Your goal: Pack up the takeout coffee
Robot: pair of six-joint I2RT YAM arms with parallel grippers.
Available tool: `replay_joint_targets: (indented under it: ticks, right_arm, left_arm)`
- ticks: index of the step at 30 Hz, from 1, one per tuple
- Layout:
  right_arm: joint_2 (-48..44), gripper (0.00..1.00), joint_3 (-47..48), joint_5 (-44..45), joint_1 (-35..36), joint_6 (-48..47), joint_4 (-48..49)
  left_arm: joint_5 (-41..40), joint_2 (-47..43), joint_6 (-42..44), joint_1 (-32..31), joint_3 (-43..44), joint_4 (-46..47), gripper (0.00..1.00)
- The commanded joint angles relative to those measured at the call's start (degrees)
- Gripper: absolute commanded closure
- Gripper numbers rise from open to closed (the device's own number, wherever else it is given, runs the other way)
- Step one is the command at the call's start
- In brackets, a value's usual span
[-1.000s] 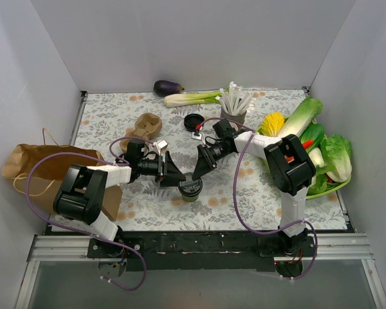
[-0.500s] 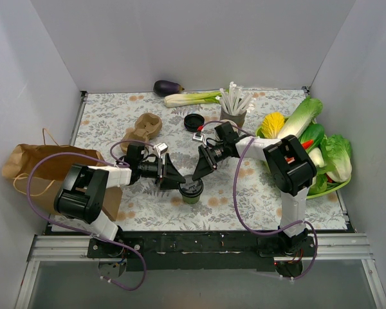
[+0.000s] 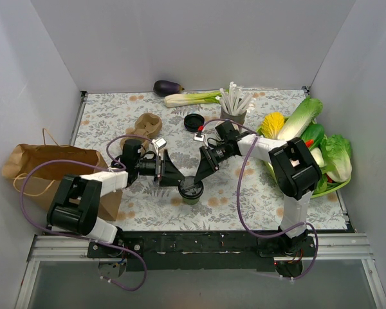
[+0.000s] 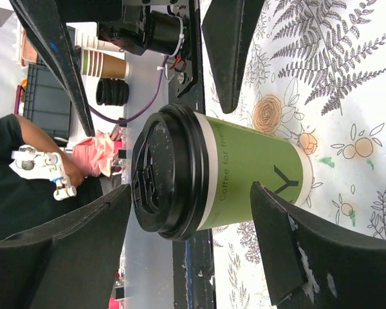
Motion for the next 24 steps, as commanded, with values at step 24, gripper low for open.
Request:
replay_joint_targets:
  ticks: [24]
  right_arm:
    - [3.16, 0.37, -1.80, -4.45, 0.18, 1.10, 2.42]
  left_arm:
    - [3.31, 8.57, 10.45, 1.68, -0.61, -11.53, 0.15]
